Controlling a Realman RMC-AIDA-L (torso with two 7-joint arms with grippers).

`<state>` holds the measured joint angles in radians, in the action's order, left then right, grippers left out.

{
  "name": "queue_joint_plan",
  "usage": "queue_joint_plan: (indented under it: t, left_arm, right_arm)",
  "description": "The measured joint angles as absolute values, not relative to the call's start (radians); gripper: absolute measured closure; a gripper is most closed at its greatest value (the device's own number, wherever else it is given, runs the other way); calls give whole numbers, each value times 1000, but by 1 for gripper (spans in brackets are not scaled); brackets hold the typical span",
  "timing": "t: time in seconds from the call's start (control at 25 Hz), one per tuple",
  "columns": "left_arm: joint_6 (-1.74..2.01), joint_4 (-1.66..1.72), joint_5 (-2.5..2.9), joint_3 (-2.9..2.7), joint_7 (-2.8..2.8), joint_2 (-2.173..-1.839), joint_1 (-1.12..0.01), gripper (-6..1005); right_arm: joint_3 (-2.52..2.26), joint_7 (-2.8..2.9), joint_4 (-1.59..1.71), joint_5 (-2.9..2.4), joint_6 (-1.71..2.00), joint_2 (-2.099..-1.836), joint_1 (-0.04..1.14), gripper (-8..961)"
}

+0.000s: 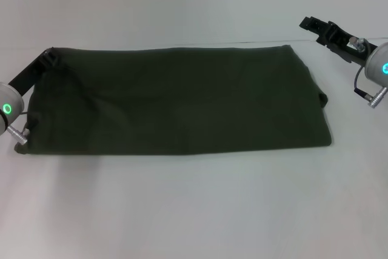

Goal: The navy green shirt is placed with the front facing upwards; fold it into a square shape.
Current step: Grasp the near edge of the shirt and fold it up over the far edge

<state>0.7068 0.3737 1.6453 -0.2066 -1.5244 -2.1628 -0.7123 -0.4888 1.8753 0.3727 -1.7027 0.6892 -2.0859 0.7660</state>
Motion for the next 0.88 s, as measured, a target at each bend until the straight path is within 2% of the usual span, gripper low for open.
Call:
queue_joint_plan:
  t: [0.04,0.28,0.48,0.64,0.88]
  left_arm:
    - [704,372,1644,-207,-1520,-2163,-713,889]
    - [689,360,1612,-205,-1506,-2164,-714,889]
    - [682,336,1524,-203,-1459,-2164,-706,888]
    - [684,311,1442,-203,-1398,-2164,-700,888]
    - [690,302,1417,-205,-1370,-2164,-699,652]
  right_arm:
    - [-487,1875,373,-1702,693,-2086,765,427]
    - [-487,1875,373,-1701,724,-2086,756,182]
    - [-492,1874,373,-1701,740,-2086,746,53]
    - [-492,1875,373,-1701,757,-2086,738,54]
    - [-492,1875,373,-1703,774,-2086,731,56]
